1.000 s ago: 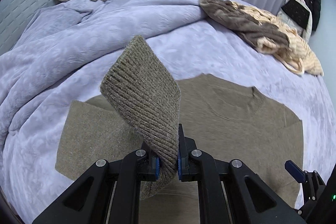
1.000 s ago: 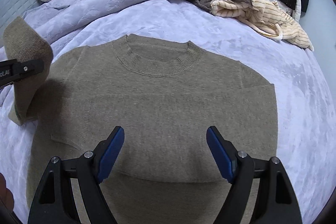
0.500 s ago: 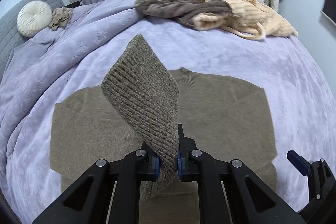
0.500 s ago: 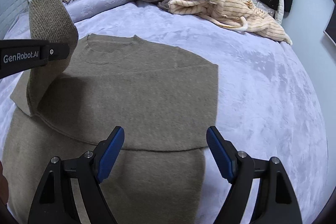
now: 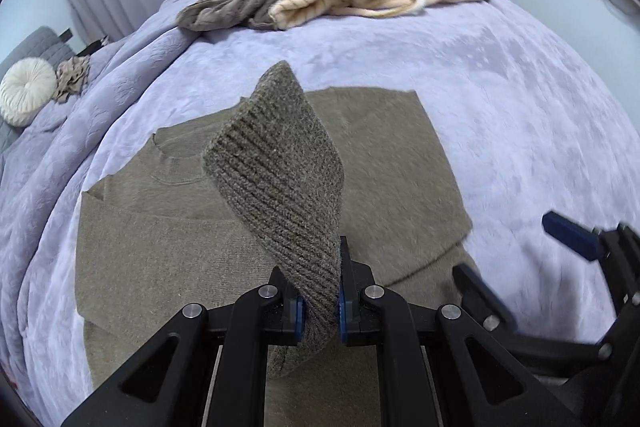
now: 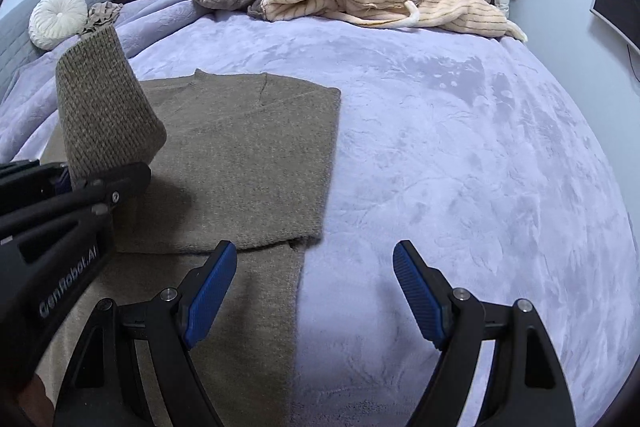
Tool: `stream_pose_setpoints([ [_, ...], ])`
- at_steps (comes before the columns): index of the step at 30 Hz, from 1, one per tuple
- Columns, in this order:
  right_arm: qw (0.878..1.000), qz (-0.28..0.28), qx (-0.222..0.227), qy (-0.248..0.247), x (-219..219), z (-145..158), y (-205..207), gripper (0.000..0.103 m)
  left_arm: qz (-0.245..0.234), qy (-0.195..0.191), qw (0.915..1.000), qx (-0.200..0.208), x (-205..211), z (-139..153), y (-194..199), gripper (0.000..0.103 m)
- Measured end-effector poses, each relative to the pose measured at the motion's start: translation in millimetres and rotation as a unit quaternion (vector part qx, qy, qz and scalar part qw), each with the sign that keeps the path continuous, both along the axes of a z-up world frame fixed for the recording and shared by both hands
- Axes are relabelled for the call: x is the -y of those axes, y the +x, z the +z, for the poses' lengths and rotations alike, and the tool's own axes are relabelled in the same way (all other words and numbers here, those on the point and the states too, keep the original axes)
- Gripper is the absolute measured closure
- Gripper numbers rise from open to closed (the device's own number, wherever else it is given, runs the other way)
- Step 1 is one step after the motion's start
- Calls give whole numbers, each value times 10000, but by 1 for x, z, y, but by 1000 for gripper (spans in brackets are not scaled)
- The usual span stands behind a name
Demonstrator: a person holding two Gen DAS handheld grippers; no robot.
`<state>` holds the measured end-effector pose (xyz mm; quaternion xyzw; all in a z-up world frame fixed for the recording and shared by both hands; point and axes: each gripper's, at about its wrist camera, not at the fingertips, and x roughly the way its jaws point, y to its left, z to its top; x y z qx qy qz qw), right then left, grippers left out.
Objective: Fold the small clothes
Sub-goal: 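Lift the cuff with the left tool and fold the sleeve across the body, then open the left tool to release the folded sleeve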
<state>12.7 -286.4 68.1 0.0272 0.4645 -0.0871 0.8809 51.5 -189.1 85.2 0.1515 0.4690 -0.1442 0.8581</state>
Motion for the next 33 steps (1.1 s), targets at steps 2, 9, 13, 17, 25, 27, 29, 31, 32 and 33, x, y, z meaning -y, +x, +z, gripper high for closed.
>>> stream_pose_setpoints([
  [2,10000,-29,-49,-69,3,-3,-3,20,-24,-16,9999,-140,-3,-8,-3,90],
  [9,9999,-112,-29,-9,11,-6,-9,20,-150,-307,9981,-504,-15,-22,-11,90],
  [13,9998,-170,-58,-120,10,-6,-9,20,39,-895,9921,-875,-19,-30,5,90],
  [17,9996,-260,-20,-127,15,-2,-14,20,223,-1321,9852,-1069,-18,-33,19,90],
  [25,9987,-515,-19,51,33,-3,-23,22,332,-1319,9830,-1231,-18,-41,21,5],
  [27,9984,-567,-29,40,35,-4,-27,22,328,-1496,9797,-1295,-27,-35,22,5],
  [29,9984,-533,-9,166,37,-2,-33,22,284,-1638,9776,-1288,-40,-26,17,5],
  [31,9978,-480,69,458,37,1,-38,22,164,-1824,9749,-1265,-54,-17,10,5],
  [32,9964,-442,129,708,36,3,-40,22,74,-1891,9740,-1247,-61,-13,6,5],
  [33,9926,-360,190,1142,35,4,-41,22,-9,-1945,9732,-1227,-67,-10,2,5],
])
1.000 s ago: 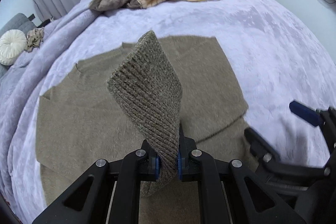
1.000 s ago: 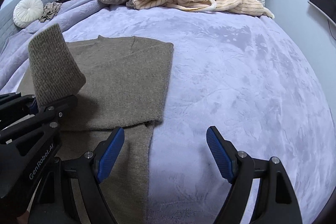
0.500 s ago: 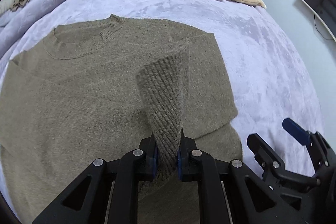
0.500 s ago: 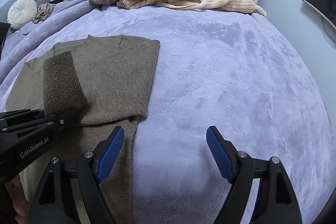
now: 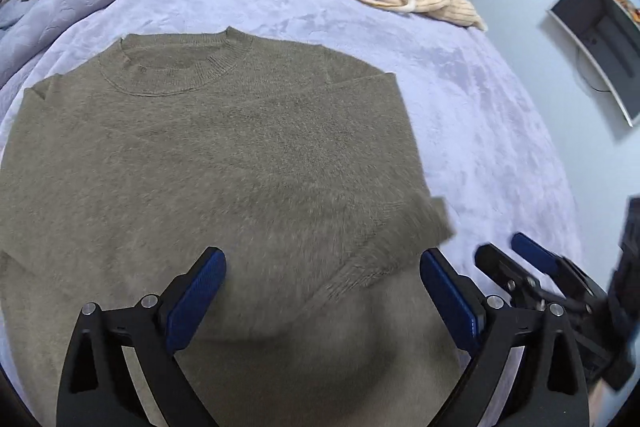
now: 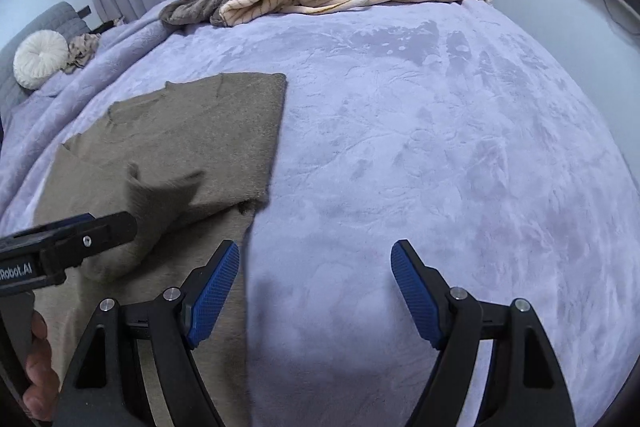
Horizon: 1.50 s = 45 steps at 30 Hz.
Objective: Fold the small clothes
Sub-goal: 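Open the left tool to release the folded sleeve, then grasp the folded sleeve's ribbed cuff with the right tool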
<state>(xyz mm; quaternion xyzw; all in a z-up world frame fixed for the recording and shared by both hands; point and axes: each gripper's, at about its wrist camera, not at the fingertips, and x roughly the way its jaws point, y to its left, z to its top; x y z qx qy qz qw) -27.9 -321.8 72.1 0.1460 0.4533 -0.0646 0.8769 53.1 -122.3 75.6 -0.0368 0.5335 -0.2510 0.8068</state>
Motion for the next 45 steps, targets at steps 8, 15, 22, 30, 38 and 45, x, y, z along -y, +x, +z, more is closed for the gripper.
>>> stream_pose_setpoints([
  [8,9875,508,-252,1470,-31,-31,31,21,391,475,9981,-52,-41,-19,13,5],
  [15,9954,516,-379,715,-43,-32,38,76,726,751,9943,-195,-63,-45,21,5],
  [22,9975,695,-88,-43,-43,0,27,93,732,796,9941,-91,-67,-45,21,5],
  [30,9951,389,-164,896,-16,-17,31,69,698,826,9941,-84,-66,-49,19,5],
  [38,9970,412,-140,635,-23,-27,44,34,681,914,9935,-27,-60,-51,17,1],
  [45,9962,847,-83,-204,-54,-24,48,88,717,823,9940,-33,-64,-44,18,1],
])
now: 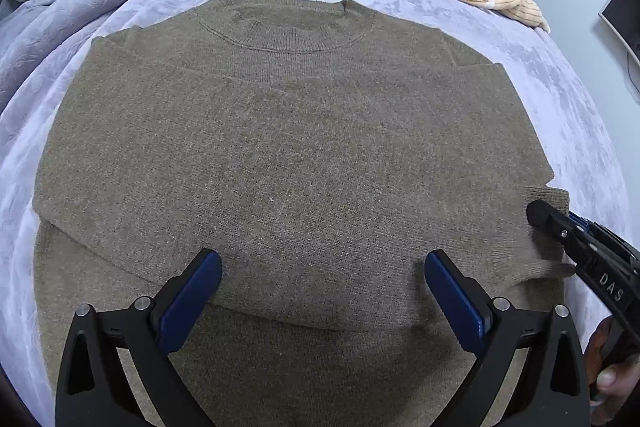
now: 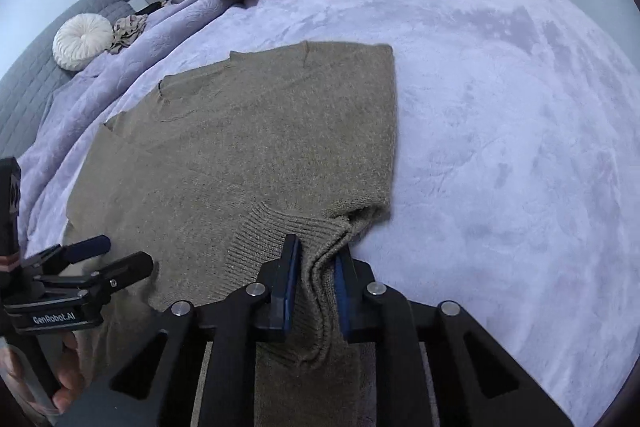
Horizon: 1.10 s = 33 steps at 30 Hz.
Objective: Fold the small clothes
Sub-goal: 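Grasp the folded sleeve's ribbed cuff with the right tool, then pull the cuff with the right tool to straighten the folded sleeve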
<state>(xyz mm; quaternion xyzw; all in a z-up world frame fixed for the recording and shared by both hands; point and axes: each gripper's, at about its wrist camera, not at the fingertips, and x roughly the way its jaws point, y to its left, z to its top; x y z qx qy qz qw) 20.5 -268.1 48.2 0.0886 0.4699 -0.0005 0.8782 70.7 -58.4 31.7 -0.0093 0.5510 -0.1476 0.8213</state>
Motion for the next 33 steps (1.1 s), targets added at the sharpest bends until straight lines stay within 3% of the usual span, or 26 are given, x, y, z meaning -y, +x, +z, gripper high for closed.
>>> stream_pose_setpoints([
  [6,9993,102,326,-178,0,32,-8,94,58,30,9997,231,-4,16,4,1],
  [11,9988,271,94,-387,-3,27,-9,95,-33,105,9998,174,1,12,9,1],
  [15,9992,249,-149,264,7,5,-10,94,-20,140,9999,44,4,0,8,1],
  [18,9986,78,-103,506,18,1,-12,84,-25,127,9999,68,5,0,5,1],
  [22,9984,-62,0,557,24,1,-14,62,-10,55,10000,66,2,0,6,1],
  [23,9985,-43,-15,537,22,-1,-11,62,-7,65,10000,58,2,-1,7,1],
  [24,9986,-13,-24,530,20,-3,-8,63,-8,76,10000,56,2,-2,7,1],
  [26,9992,75,-69,394,13,-6,-2,94,-27,97,9999,74,3,-1,7,1],
  [33,9978,325,520,-253,-3,35,-14,95,61,28,9992,386,-4,25,12,1],
])
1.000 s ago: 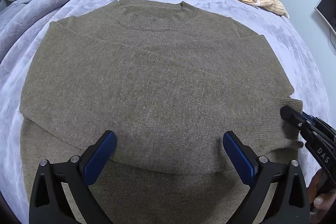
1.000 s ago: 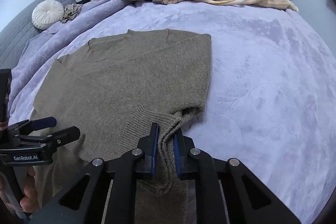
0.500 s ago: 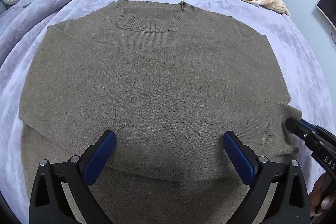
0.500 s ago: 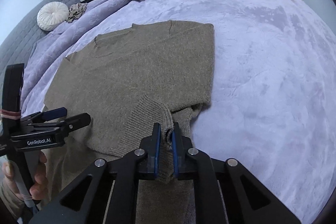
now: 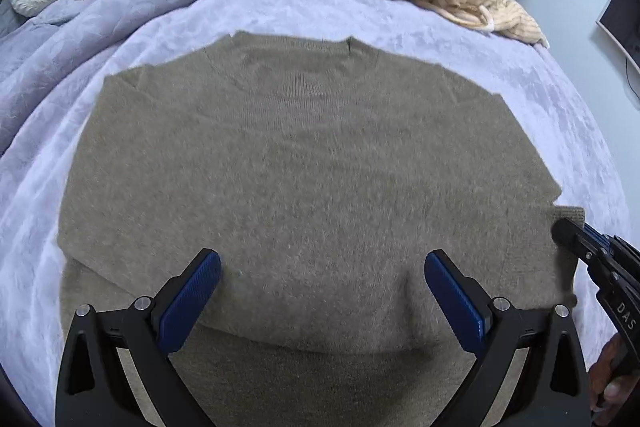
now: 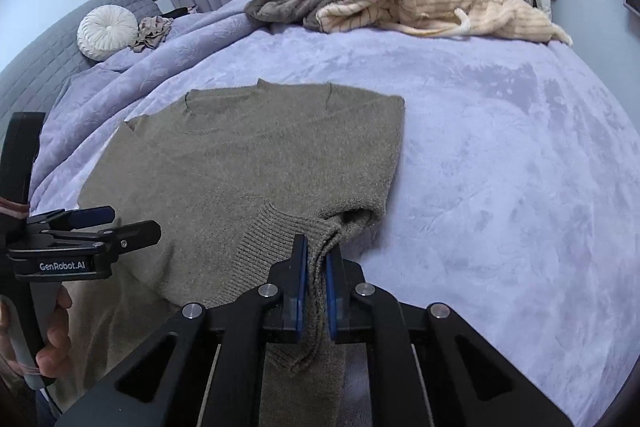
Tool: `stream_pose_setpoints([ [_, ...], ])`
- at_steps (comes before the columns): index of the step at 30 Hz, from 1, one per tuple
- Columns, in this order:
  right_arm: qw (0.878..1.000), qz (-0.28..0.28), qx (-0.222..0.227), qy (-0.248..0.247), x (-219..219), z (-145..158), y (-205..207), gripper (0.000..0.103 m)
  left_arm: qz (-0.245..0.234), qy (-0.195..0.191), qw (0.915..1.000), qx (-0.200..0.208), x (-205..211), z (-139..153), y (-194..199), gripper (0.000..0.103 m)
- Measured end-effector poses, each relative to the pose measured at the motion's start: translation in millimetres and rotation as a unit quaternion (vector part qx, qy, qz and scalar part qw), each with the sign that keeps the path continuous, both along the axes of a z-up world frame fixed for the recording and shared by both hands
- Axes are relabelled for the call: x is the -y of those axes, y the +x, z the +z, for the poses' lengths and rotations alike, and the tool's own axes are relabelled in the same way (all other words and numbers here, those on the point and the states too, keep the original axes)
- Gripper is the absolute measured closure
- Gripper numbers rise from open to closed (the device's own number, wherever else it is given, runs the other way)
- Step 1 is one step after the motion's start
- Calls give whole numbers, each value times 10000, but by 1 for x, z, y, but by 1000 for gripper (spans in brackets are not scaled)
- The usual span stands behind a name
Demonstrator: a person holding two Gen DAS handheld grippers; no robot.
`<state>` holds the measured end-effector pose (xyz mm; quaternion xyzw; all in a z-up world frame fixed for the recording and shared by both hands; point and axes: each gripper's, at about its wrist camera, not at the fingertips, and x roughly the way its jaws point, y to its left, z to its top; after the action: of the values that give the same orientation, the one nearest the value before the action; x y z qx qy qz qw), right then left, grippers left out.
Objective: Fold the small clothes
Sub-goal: 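Pull the cuff with the right tool to straighten the folded sleeve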
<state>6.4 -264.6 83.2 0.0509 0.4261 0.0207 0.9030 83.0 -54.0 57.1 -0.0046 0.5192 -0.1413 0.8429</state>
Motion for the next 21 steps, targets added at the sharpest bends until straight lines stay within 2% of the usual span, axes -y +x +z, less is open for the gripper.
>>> stream_pose_setpoints([
  [2,9998,75,30,-173,-2,7,2,98,7,13,10000,57,0,5,4,1],
  [6,9989,327,35,-336,-7,15,-1,98,-28,37,10000,55,1,6,8,1],
  [11,9992,377,-24,-122,-4,3,4,98,13,113,9999,-130,3,-10,13,1],
  [14,9992,200,350,31,3,23,4,99,128,13,9999,-39,0,-3,16,1],
  [17,9978,-83,653,-45,16,40,13,99,190,-48,9998,19,-4,1,21,1],
  [19,9982,-231,547,-51,25,32,27,99,209,73,9998,-28,-3,-5,25,1],
  [21,9990,-292,312,-119,31,12,45,99,274,170,9993,-210,-5,-19,29,1],
])
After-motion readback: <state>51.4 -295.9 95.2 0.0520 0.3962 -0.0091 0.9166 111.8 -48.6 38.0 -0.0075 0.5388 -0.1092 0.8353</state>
